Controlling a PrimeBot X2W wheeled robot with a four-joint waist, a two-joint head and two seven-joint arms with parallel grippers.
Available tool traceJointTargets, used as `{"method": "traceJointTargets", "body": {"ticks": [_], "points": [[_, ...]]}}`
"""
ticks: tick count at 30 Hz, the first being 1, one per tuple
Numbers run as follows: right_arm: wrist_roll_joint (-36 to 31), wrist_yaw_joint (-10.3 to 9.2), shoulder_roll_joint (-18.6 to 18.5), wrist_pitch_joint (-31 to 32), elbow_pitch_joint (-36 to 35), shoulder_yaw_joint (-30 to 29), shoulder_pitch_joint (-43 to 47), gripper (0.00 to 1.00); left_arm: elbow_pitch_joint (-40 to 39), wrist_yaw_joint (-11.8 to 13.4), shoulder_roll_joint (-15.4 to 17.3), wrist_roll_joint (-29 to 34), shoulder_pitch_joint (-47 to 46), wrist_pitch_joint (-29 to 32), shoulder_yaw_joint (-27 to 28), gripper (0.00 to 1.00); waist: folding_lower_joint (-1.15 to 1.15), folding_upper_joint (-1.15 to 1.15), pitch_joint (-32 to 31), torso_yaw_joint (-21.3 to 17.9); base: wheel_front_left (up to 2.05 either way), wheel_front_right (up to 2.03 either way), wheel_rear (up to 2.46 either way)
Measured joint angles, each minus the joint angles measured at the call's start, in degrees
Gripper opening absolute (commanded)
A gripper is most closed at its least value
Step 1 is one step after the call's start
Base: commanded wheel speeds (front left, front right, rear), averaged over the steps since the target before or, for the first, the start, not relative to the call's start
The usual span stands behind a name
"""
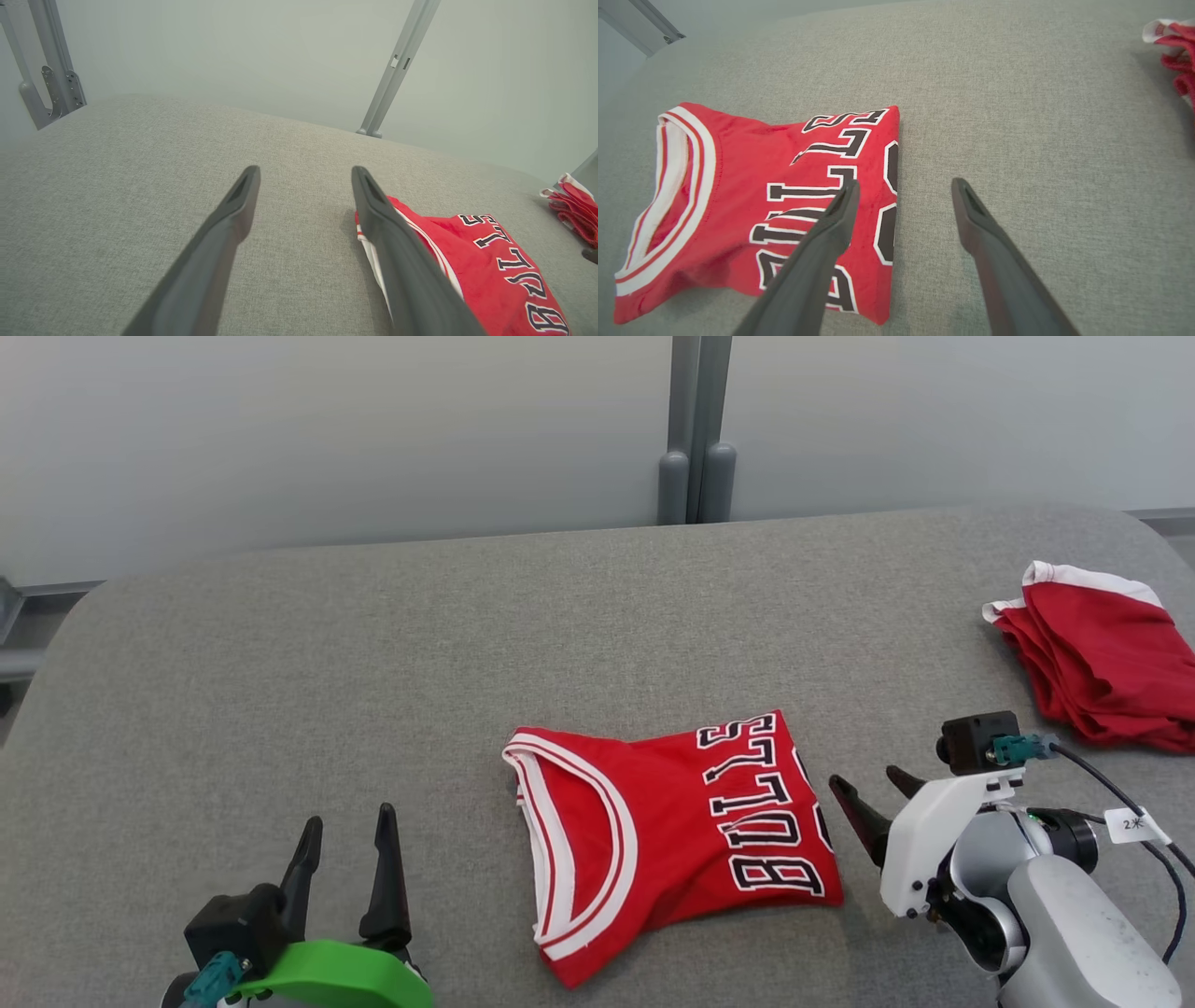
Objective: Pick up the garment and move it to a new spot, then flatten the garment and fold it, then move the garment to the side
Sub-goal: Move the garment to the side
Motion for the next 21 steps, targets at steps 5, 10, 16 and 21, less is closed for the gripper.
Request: {"method": "traceJointTargets", "body": {"ticks": [5,10,16,21], "points": [[1.68,0.0,-1.32,2.99,2.13,0.75,-1.84,1.0,-0.56,0.42,0.73,0.25,-0.16,0.15,0.18,1.0,0.0,0.0,0.75,1.25,0.0,0.0,0.0],[5.09,0.0,-2.65,4.98,5.1,1.57,-4.6,1.0,-1.53,0.9,1.36,0.52,-0.69,0.41,0.58,1.0,0.0,0.0,2.16,2.91,0.0,0.0,0.0],[11.07,0.01,-3.82,6.15,7.81,4.02,-7.47,1.0,-2.05,1.15,2.01,0.69,-1.14,0.56,0.87,1.0,0.0,0.0,4.51,4.89,0.0,0.0,0.0],[15.63,0.0,-5.06,7.26,11.1,6.19,-9.41,1.0,-2.08,1.14,2.07,0.85,-1.89,0.56,0.84,1.0,0.0,0.0,6.15,6.35,0.0,0.0,0.0]]}}
